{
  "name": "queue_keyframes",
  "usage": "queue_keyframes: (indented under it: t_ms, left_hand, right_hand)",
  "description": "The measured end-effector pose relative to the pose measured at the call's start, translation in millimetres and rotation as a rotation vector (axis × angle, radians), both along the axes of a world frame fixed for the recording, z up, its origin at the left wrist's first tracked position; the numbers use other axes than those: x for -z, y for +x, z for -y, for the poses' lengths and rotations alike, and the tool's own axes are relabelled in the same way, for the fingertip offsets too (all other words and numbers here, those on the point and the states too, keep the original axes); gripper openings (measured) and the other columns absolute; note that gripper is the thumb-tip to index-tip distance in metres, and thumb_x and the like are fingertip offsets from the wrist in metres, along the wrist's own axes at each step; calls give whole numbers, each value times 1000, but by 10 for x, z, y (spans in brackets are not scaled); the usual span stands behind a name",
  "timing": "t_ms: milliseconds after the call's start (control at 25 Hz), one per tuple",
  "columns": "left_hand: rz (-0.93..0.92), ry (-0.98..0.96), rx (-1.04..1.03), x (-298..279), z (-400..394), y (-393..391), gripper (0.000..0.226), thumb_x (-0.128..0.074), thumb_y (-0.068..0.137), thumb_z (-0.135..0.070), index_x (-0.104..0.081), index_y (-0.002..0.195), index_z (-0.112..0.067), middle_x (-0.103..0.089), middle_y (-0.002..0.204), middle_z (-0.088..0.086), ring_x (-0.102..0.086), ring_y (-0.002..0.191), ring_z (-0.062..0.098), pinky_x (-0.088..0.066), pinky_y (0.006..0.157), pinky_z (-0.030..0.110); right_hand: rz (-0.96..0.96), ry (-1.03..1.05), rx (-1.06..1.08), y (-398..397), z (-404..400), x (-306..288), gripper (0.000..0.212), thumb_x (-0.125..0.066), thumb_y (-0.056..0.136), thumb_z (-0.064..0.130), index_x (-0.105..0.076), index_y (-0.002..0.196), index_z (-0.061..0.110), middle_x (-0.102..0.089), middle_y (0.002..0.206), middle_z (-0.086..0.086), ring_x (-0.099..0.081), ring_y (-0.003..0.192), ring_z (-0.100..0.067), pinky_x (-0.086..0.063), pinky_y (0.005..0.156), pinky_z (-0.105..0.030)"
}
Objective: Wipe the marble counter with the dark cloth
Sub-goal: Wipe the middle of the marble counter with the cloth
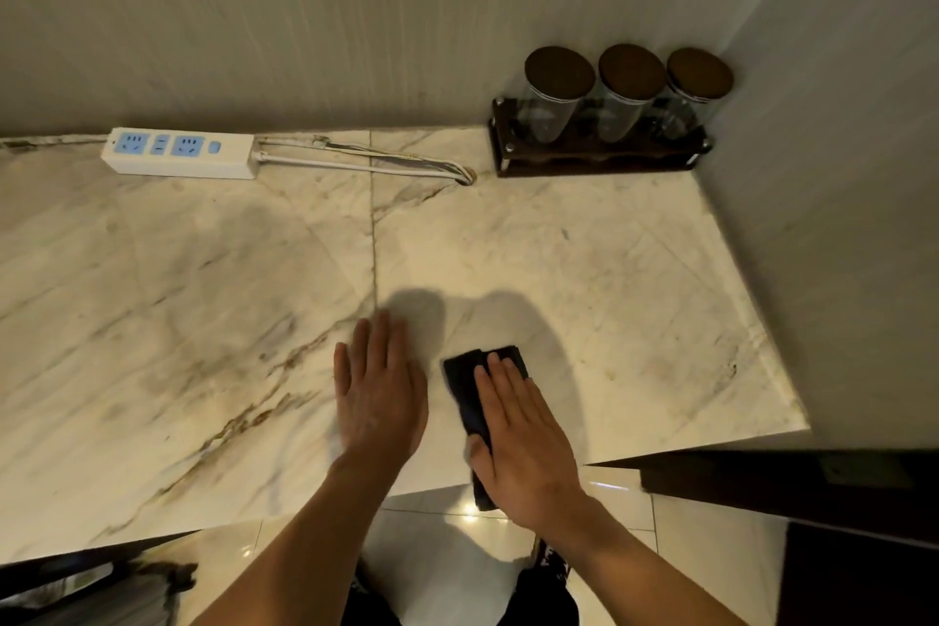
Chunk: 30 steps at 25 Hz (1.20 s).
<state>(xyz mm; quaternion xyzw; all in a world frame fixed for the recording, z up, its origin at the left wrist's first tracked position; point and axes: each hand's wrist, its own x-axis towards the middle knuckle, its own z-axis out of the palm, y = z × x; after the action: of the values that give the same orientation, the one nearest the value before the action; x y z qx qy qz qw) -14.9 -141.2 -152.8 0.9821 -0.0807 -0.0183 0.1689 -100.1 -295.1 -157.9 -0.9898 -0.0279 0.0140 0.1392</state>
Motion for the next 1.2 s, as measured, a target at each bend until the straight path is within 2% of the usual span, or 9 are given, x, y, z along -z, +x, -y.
queue_keyframes:
  t_ms: [160,280,600,880,1040,1200]
  left_hand:
    - [-6,37,46,41,115,11,57,-24,94,-33,-38,142,-7,-38,150,14,-27,141,30,-21,114,54]
    - [-11,87,67,71,135,16,55,-25,95,-34,-38,142,-8,-38,150,13,-27,141,30,-22,113,54]
    - [-32,126,51,55,146,34,55,-27,95,-36,-36,144,-11,-35,152,10,-25,142,28,-21,113,51]
    - [-33,158,37,93,168,49,54,-30,95,-37,-33,144,-15,-26,152,4,-21,142,24,-15,112,48]
    - [-41,157,27,116,165,62,54,-32,95,-38,-28,144,-16,-28,152,4,-21,142,23,-16,112,49]
    - [-48,130,26,88,173,51,54,-32,94,-36,-30,145,-16,-29,153,4,-21,143,24,-19,112,50]
  right_hand:
    - [-51,-14,-287,126,441,-50,66,-44,93,33,-21,150,10,-16,158,-8,-10,146,-18,-17,116,-37]
    - [-93,-33,-389,282,608,-69,66,-42,93,33,-16,150,12,-14,158,-7,-6,146,-17,-13,116,-37]
    - [-98,-66,-431,804,765,-50,66,-39,93,34,-15,151,12,-10,159,-6,-3,146,-16,-3,118,-31]
    - [-79,-62,-408,1344,815,-70,67,-40,92,34,-15,151,13,-10,158,-5,-5,146,-16,-3,117,-31]
    - [-77,-70,-354,1622,793,-68,67,-30,91,39,-11,151,13,-7,158,-3,-2,146,-14,-5,118,-33]
    - [-53,-88,-307,1859,783,-45,68,-26,90,40,-14,151,10,-12,159,-8,-6,146,-18,-6,119,-34]
